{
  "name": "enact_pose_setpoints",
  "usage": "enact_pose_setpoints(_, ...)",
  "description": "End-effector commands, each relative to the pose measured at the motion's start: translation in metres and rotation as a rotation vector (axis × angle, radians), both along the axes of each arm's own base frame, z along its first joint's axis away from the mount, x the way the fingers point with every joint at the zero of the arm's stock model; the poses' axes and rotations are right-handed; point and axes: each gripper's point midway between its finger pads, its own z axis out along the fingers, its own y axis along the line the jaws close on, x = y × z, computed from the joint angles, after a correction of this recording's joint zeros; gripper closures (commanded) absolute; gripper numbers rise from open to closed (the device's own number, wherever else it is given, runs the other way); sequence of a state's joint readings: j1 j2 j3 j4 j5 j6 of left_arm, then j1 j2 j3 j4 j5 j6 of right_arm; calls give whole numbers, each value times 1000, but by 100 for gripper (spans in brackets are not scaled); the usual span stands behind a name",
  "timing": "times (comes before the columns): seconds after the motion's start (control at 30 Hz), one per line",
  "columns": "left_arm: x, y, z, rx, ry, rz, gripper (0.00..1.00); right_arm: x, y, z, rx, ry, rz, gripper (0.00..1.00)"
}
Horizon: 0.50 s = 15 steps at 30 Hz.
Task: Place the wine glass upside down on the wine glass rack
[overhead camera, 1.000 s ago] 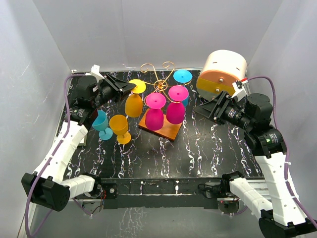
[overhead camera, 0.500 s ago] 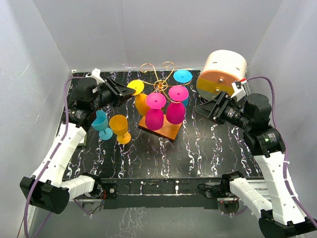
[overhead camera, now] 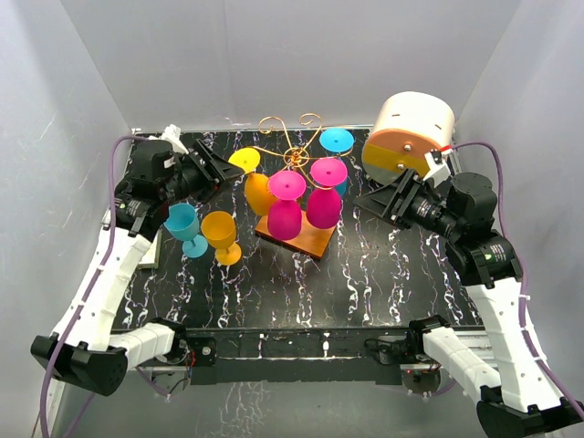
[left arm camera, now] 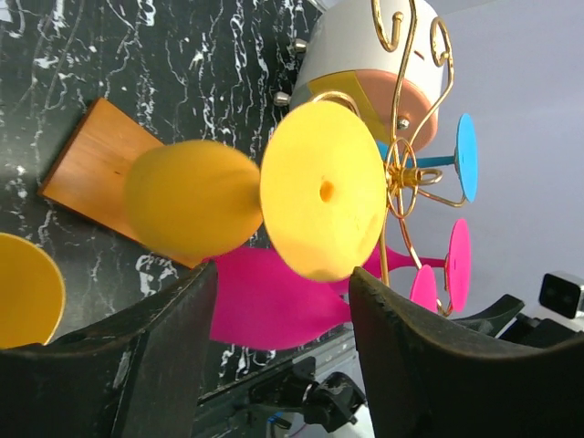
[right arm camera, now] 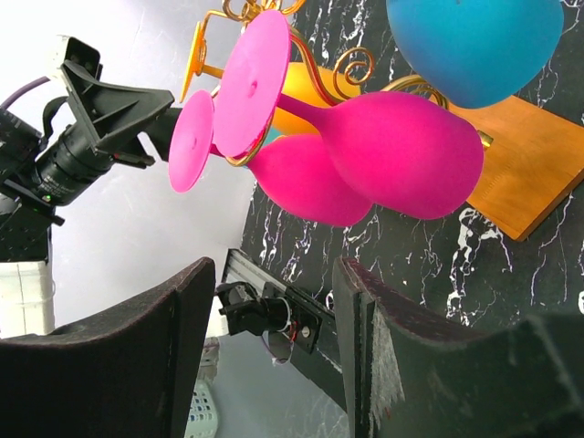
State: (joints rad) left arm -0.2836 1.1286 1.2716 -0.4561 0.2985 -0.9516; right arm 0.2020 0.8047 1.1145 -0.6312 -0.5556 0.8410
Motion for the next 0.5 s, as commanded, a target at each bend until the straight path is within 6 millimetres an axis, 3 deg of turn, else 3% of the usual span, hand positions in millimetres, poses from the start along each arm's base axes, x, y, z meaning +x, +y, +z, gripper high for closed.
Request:
enact_pose_setpoints(0.0,-29,22,17,125,-57,-4,41,3,2,23,25,-100,9,48)
enact_pose_setpoints(0.23,-55,53,-18,321,7,20,39,13,-1,25,21,-118,-27,49)
enact_pose_setpoints(0.47,-70,59,-71,433,134,-71,43,29,-5,38,13,-157,-75,51)
